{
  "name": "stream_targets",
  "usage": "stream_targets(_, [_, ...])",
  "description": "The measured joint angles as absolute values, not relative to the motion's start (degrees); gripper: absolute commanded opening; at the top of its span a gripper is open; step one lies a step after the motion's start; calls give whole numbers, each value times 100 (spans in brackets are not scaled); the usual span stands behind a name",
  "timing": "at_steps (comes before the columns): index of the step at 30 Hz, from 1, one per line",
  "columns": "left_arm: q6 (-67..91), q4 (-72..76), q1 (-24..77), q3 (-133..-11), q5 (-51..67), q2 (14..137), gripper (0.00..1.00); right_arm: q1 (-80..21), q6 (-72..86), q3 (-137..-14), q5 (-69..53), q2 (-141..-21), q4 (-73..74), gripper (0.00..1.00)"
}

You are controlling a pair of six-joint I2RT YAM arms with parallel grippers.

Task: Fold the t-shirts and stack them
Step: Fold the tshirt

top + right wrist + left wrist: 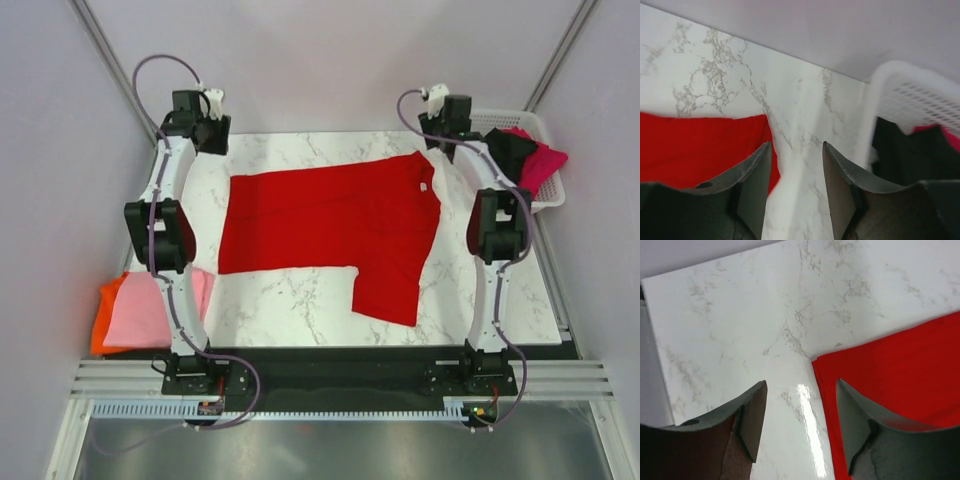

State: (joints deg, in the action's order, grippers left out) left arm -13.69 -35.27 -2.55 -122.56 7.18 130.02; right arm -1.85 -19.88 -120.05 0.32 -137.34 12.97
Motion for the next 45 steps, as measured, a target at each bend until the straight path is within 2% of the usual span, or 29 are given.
stream_targets(6, [-1743, -3277, -211, -10294, 760, 10138, 67, -143, -2377, -10014, -497, -10790, 1264, 61])
stream_targets(12, [-2390, -3301, -211, -7896, 989, 7741, 66, -228, -3361, -7651, -1645, -7811, 2053, 55])
stream_targets(17, [-2521, -3682, -211, -6547, 1168, 7046, 62, -819, -4381, -5778, -2303, -6587, 3756, 50])
stream_targets(20, [-2523, -3852, -211, -6156, 1247, 6923, 57, -1227, -4849, -4838, -2550, -5957, 4508, 48])
stream_targets(24, [-2519, -3994, -211, -5972, 1334, 6884, 57, -1551, -5553, -4038, -2711, -4956, 5221, 48])
stream_targets(31, [-2445, -4193, -211, -6093, 1584, 7463, 56, -1957, -6650, -3382, -2714, -4681, 5492, 49])
stream_targets(45, [-2386, -4276, -659, -6108, 1485, 7765, 56, -2161, -8108, -2956, -2716, -5629, 5011, 49])
